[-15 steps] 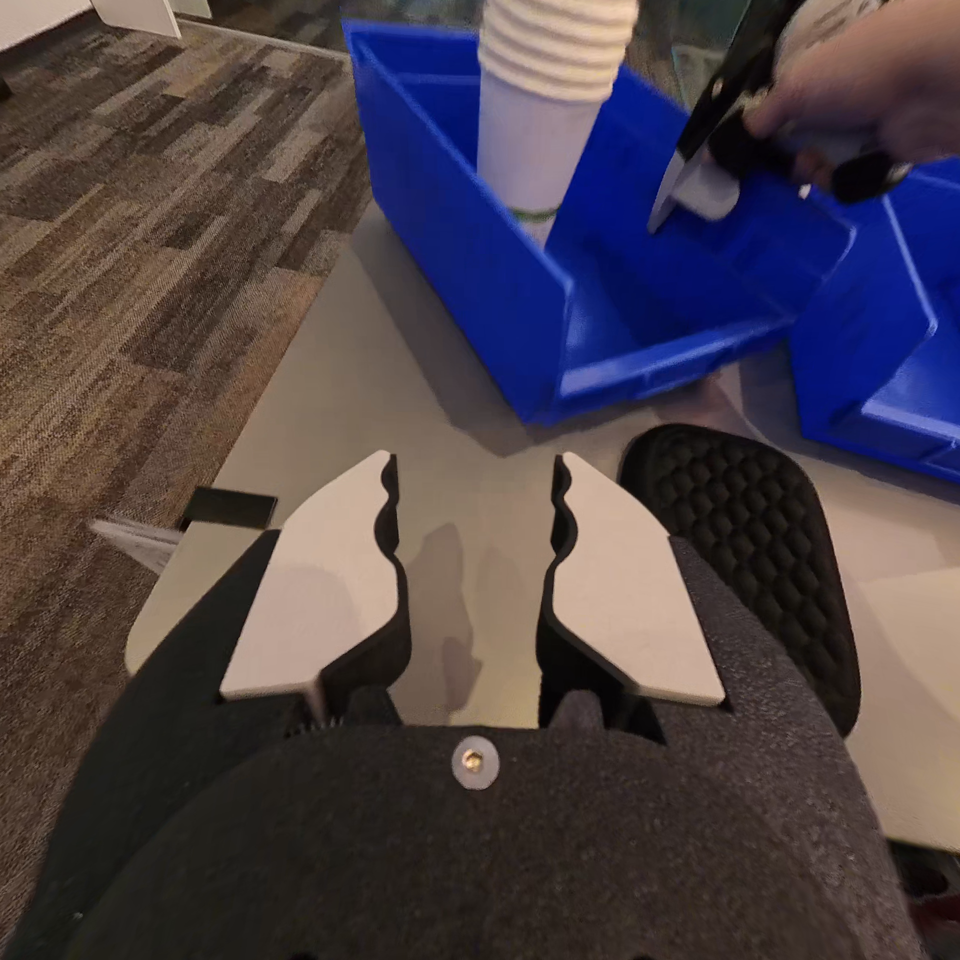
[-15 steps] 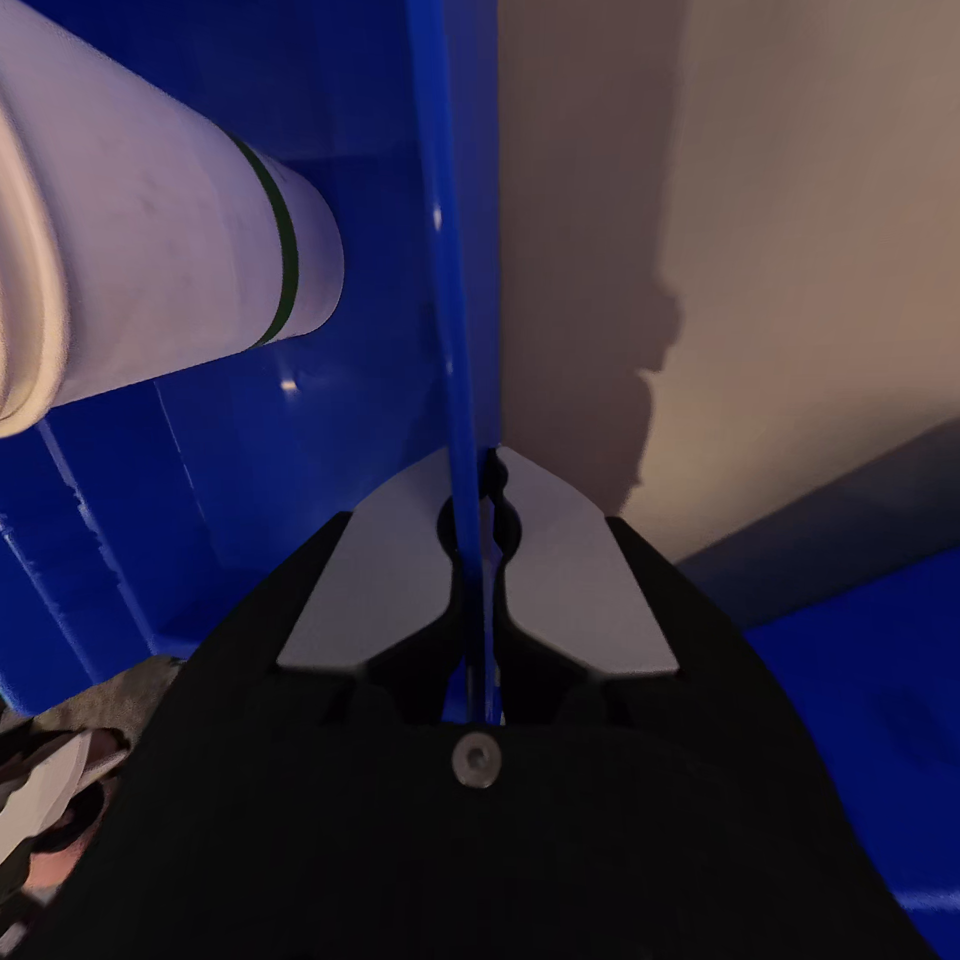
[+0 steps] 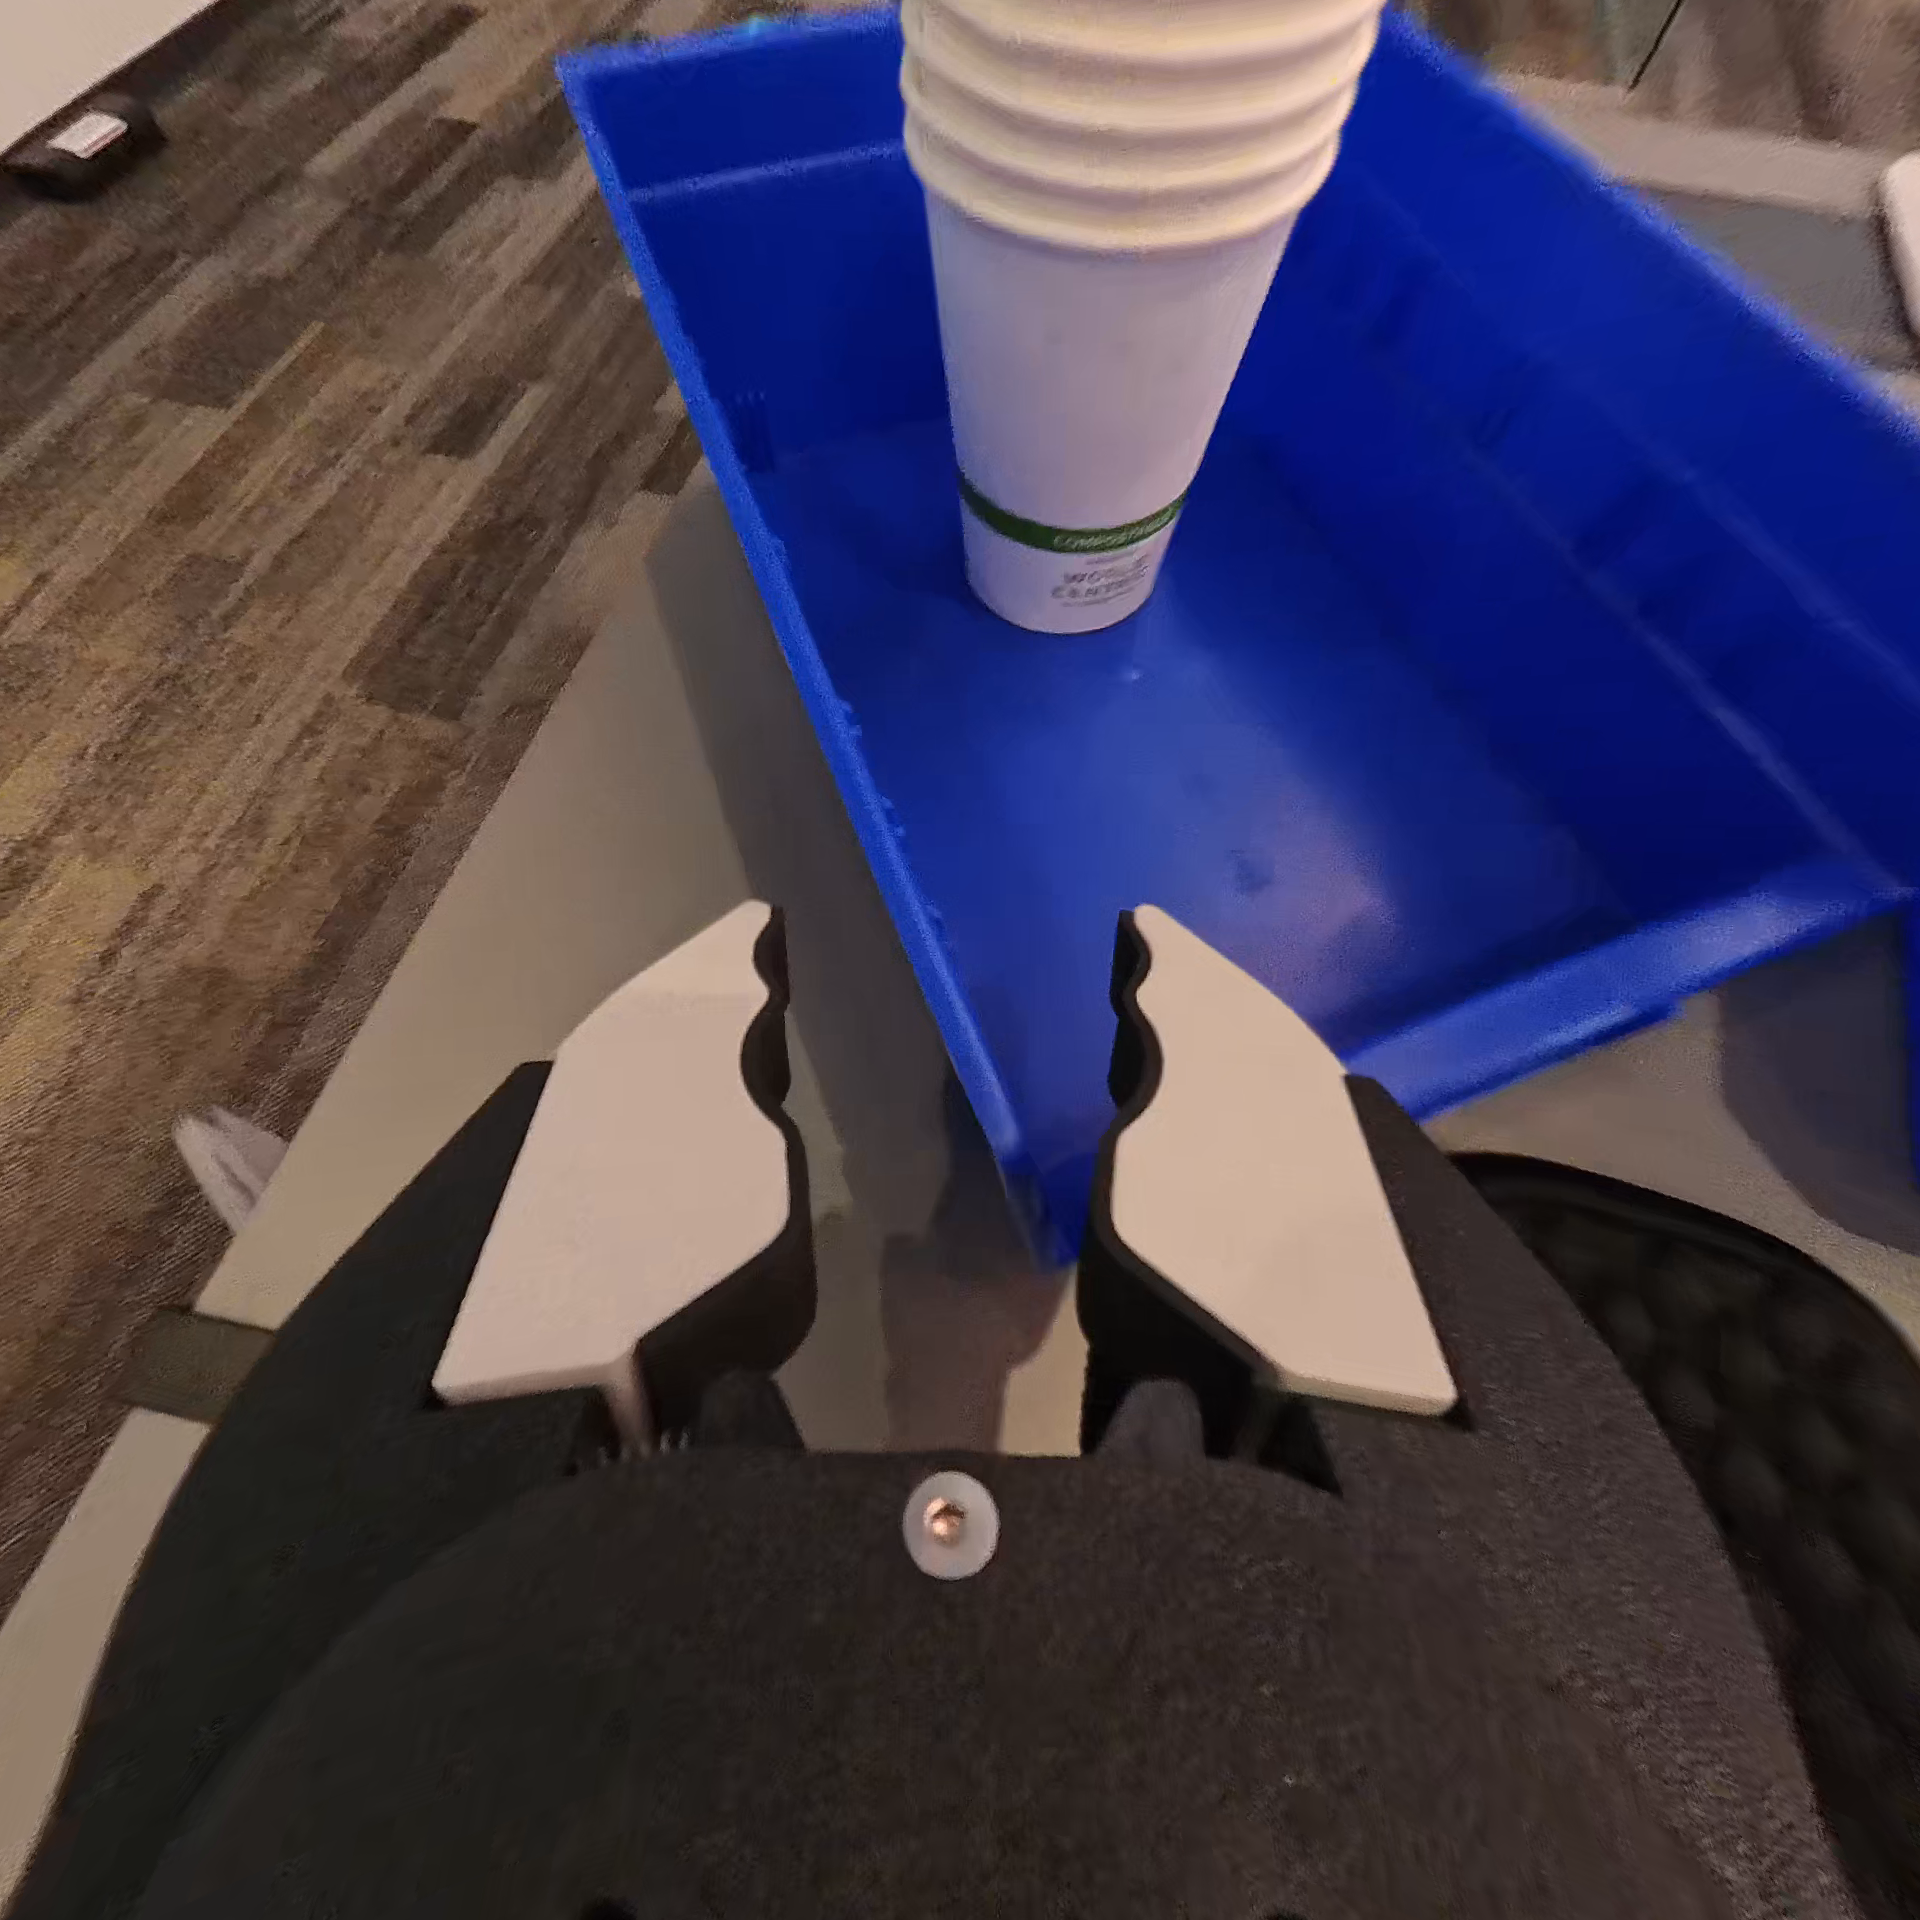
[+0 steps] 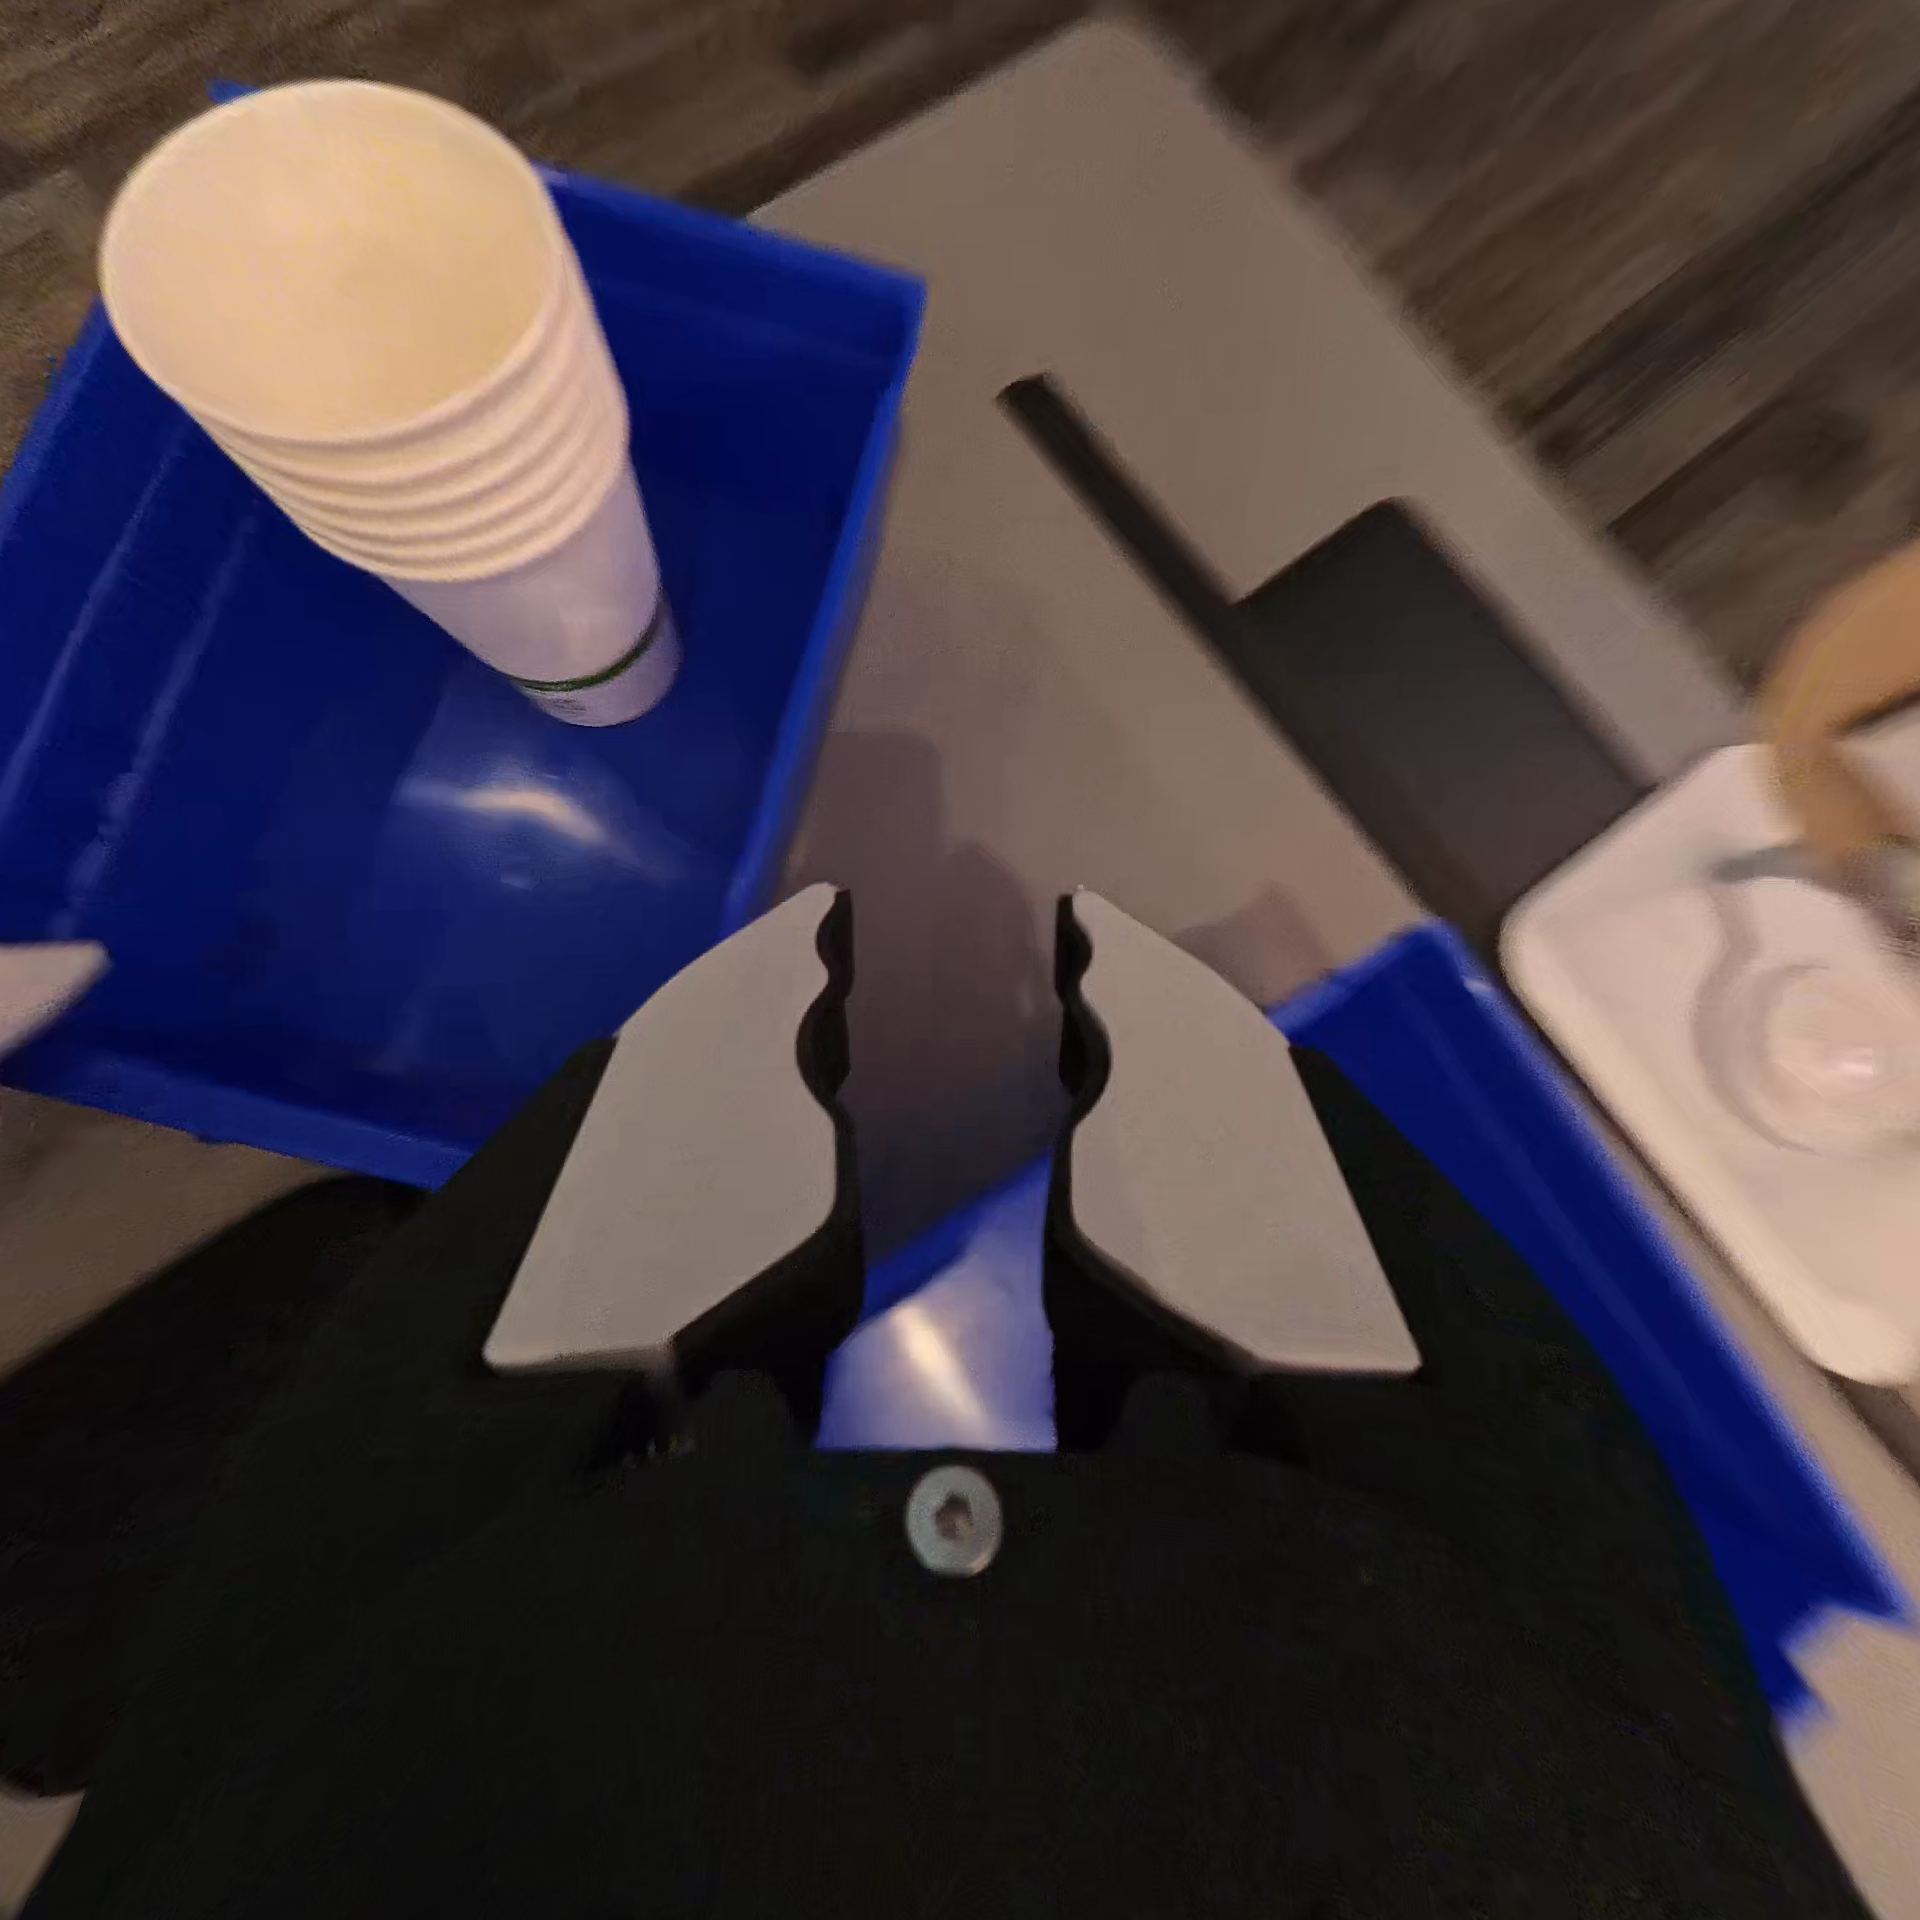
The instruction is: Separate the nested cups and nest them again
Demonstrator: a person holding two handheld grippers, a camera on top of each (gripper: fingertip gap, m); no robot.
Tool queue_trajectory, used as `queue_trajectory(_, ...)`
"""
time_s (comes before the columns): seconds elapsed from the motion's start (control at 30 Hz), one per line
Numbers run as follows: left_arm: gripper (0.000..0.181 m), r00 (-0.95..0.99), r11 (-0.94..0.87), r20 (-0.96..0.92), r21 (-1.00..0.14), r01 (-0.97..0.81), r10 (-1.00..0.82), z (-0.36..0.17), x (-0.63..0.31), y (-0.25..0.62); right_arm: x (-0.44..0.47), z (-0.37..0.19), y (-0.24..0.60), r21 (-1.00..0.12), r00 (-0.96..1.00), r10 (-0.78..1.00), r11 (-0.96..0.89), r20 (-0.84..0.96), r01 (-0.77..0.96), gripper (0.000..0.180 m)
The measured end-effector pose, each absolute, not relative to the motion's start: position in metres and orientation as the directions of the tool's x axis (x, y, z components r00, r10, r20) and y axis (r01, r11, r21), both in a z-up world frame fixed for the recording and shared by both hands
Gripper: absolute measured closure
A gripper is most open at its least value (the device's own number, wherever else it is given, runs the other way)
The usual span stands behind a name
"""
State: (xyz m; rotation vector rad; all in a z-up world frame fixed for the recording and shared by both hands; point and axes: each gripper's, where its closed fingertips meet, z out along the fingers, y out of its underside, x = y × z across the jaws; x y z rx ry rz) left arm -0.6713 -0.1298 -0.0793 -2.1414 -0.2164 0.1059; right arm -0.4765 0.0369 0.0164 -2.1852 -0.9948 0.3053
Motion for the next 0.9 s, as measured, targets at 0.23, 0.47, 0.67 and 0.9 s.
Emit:
queue_trajectory(0.23,0.137,0.976,-0.559,-0.042,-0.825,0.086,0.212,-0.084,-0.700,-0.115,-0.264,-0.005,-0.001,-0.517,0.878,0.401,-0.709,0.263,0.479,0.106)
queue_trajectory(0.47,0.163,0.961,-0.656,-0.226,-0.752,-0.068,0.159,-0.091,-0.748,-0.092,-0.217,-0.062,-0.020,-0.425,0.974,0.217,-0.889,-0.062,0.171,0.115)
queue_trajectory(0.67,0.172,0.984,-0.663,-0.176,-0.733,-0.153,-0.032,-0.091,-0.763,-0.067,-0.227,-0.108,-0.035,-0.209,0.960,0.276,-0.942,-0.037,0.263,0.154)
queue_trajectory(0.9,0.172,0.965,-0.653,-0.173,-0.712,-0.259,-0.195,-0.092,-0.790,-0.064,-0.213,-0.111,-0.027,-0.199,0.960,0.272,-0.946,-0.061,0.256,0.171)
